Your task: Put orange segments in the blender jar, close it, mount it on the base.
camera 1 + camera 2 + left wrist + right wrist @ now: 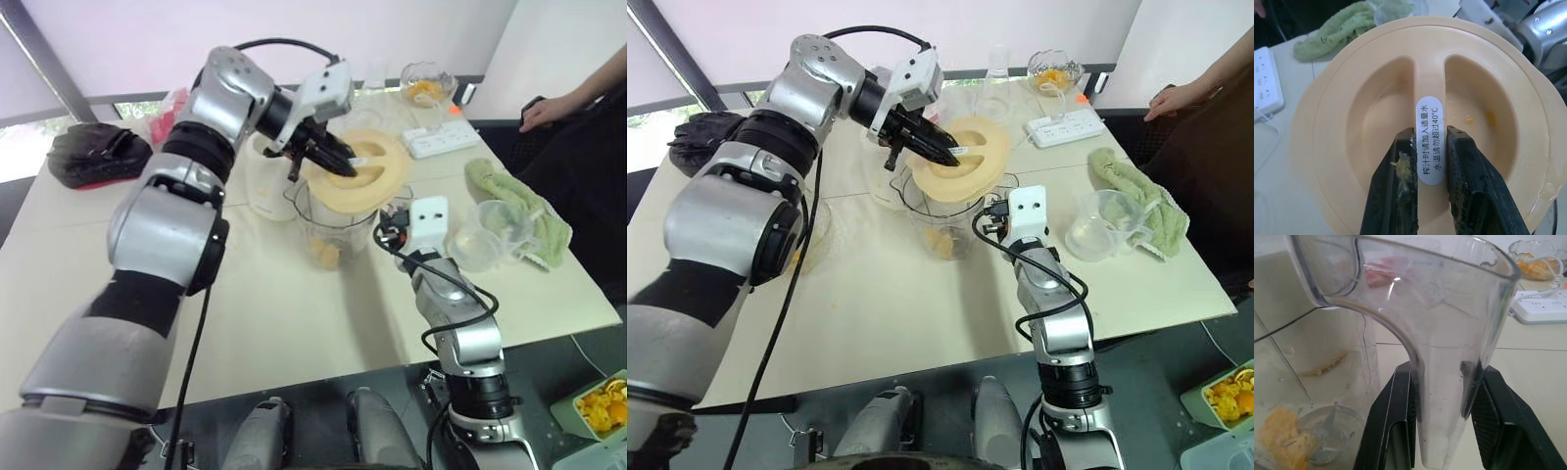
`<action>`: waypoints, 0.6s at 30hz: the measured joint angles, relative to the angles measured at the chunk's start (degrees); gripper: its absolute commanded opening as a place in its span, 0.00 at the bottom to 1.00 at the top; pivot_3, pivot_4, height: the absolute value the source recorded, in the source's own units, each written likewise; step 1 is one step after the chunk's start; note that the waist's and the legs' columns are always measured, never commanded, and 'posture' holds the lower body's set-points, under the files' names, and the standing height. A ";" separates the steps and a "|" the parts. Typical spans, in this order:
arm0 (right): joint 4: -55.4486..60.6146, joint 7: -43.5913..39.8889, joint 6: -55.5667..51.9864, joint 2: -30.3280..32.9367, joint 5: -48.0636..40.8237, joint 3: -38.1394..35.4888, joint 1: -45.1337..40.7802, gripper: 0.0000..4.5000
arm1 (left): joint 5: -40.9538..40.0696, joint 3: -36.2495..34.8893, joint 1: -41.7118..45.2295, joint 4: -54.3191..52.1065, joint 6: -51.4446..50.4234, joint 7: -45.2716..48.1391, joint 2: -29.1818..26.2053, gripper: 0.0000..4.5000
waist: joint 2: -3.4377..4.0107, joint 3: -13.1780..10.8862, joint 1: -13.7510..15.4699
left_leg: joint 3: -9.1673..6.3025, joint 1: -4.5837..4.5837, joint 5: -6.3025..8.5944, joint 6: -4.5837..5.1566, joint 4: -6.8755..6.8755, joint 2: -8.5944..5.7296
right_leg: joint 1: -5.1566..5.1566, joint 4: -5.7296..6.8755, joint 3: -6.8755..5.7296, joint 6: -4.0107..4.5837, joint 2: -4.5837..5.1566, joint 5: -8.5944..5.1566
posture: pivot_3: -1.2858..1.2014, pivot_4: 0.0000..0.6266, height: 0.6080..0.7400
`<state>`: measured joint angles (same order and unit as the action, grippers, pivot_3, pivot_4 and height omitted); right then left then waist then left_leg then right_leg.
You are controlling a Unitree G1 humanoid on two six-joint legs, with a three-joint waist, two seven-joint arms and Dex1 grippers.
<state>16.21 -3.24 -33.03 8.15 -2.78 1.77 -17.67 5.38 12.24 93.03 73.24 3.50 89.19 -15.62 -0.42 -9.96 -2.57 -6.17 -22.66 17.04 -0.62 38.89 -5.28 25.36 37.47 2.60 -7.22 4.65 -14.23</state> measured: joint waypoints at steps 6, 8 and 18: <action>0.45 -1.46 1.58 2.86 2.45 2.41 -0.06 0.21 | 0.83 -0.01 0.00 0.23 0.57 0.26 -0.31 0.05 | 0.00 0.00 0.01 | 0.00 0.01 0.00 0.00 0.02 0.00 | -0.01 0.01 0.00 0.00 0.00 0.00 | 0.52 0.24 1.00; 0.45 -1.77 2.17 3.19 2.73 2.63 -0.07 0.21 | 1.52 0.01 0.00 0.23 0.46 0.53 -0.77 0.05 | 0.00 0.00 0.05 | 0.00 0.01 0.00 0.00 0.03 0.00 | -0.02 0.01 0.00 0.00 0.00 0.00 | 0.52 0.24 1.00; -0.26 -1.92 3.00 2.97 3.00 1.96 -0.03 0.21 | 4.12 0.46 -0.22 -0.47 -2.64 1.44 -1.39 0.05 | 0.00 0.02 0.17 | -0.01 0.03 0.00 0.00 0.10 -0.01 | -0.07 0.07 0.00 0.00 0.01 0.00 | 0.52 0.24 1.00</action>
<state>15.95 -5.16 -30.02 11.13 0.23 3.73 -17.70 9.51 12.70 92.81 72.77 0.86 90.64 -17.02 -0.42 -9.94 -2.40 -6.18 -22.64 17.04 -0.62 38.99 -5.28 25.29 37.54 2.59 -7.22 4.65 -14.23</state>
